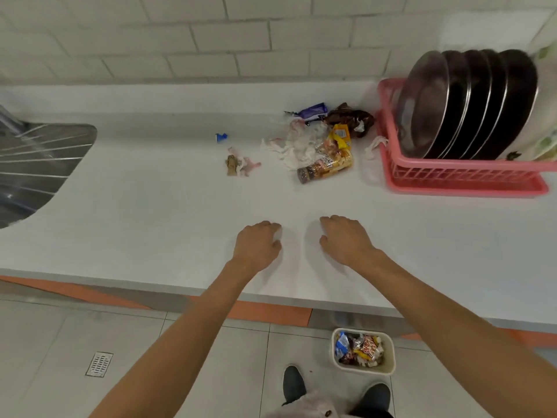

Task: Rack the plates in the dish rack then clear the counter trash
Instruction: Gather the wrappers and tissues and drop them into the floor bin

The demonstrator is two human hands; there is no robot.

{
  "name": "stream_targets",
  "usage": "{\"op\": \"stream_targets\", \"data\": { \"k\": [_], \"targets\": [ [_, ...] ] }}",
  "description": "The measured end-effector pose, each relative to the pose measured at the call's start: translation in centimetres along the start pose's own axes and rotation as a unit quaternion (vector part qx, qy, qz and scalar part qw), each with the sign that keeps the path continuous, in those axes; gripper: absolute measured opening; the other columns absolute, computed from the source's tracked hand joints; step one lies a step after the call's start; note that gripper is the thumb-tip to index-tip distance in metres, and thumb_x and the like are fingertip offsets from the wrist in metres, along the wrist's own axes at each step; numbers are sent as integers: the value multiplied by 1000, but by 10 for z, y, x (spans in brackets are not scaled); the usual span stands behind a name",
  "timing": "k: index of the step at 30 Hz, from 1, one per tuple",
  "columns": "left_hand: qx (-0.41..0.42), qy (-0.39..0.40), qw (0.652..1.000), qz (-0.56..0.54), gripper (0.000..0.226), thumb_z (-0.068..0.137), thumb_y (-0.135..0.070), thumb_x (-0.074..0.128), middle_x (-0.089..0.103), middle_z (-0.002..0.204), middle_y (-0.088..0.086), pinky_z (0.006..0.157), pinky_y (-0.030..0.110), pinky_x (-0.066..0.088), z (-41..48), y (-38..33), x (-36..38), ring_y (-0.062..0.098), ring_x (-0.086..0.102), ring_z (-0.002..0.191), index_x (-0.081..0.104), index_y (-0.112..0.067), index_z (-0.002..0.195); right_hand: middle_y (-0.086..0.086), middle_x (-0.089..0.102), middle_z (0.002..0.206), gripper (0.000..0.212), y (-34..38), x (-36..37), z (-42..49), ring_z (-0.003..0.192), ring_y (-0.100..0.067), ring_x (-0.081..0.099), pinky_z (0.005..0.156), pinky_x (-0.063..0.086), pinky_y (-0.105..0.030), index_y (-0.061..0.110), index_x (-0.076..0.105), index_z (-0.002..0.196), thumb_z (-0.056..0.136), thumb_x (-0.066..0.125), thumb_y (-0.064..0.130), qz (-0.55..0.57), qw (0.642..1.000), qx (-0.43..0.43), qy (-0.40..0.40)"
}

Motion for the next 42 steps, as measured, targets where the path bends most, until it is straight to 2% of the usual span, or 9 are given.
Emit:
{"op": "stream_targets", "data": {
  "k": [5, 11, 16, 19, 22, 25, 35, 38, 42],
  "targets": [
    [-45, 2, 994, -97, 28, 93, -27, 56, 65, 122, -6, 85, 26, 43, 37, 49, -35, 16, 62, 106, 65, -27, 120, -16, 43, 133, 51, 20, -6, 32, 113, -34, 51, 88, 41, -39, 10, 33, 143, 99, 42, 33, 8, 1000, 0, 27],
    [-54, -94, 992, -66, 29, 86, -20, 61, 56, 128, 3, 87, 38, 48, 106, 99, -93, 25, 55, 115, 65, -22, 114, -16, 50, 132, 49, 24, -14, 54, 118, -34, 52, 88, 43, -37, 7, 38, 139, 101, 39, 39, 0, 998, 35, 49],
    [-124, 12, 992, -35, 54, 84, -36, 67, 34, 150, 4, 102, 44, 43, 157, 136, -65, 31, 39, 131, 53, -23, 134, -14, 54, 128, 44, 26, -18, 62, 117, -33, 53, 88, 43, -36, 5, 54, 125, 100, 41, 38, 6, 996, 40, 78],
    [-102, 40, 992, -53, 32, 81, -31, 67, 54, 130, 7, 91, 37, 50, 166, 137, -38, 28, 56, 114, 65, -20, 111, -14, 55, 125, 41, 25, -17, 66, 114, -33, 54, 82, 42, -34, 5, 57, 119, 100, 41, 37, 22, 995, 51, 85],
    [-146, -57, 976, -155, 30, 80, -46, 72, 57, 90, 0, 69, 30, 50, 142, 145, -38, 18, 61, 82, 61, -20, 73, -15, 55, 124, 41, 25, -14, 69, 112, -33, 54, 81, 41, -33, 4, 58, 117, 100, 40, 37, 22, 994, 55, 94],
    [-91, -158, 961, -207, 17, 83, -17, 67, 55, 89, -1, 74, 28, 45, 96, 140, -34, 21, 55, 87, 56, -14, 71, -17, 52, 127, 43, 30, -12, 70, 114, -33, 53, 84, 42, -34, 4, 57, 120, 100, 38, 37, 12, 994, 55, 97],
    [-129, -303, 842, -427, 15, 90, 1, 43, 53, 81, -2, 66, 24, 39, 41, 161, -35, 9, 46, 71, 53, -9, 89, -16, 42, 133, 53, 44, 5, 66, 118, -35, 49, 94, 42, -41, 8, 37, 137, 97, 46, 42, -28, 987, 82, 132],
    [-171, -349, 795, -466, 27, 92, 0, 38, 62, 90, 0, 74, 21, 44, 35, 177, -35, 9, 55, 79, 63, -9, 95, -17, 32, 141, 56, 82, -10, 80, 122, -36, 43, 96, 40, -43, 8, 32, 142, 98, 47, 39, -20, 998, -4, 62],
    [-217, -353, 739, -530, 28, 78, 4, 36, 62, 78, 6, 72, 23, 44, 29, 185, -27, 7, 55, 73, 62, -3, 72, -16, 6, 159, 68, 146, -9, 108, 142, -34, 21, 111, 30, -41, 14, 18, 153, 98, 48, 41, 76, 990, -118, -25]
  ]
}}
Point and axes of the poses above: each hand's wrist, its own z-axis towards the middle knuckle, its own x-axis out of the palm, y = z × x, the point moved 10 cm from there along z, towards the middle knuckle
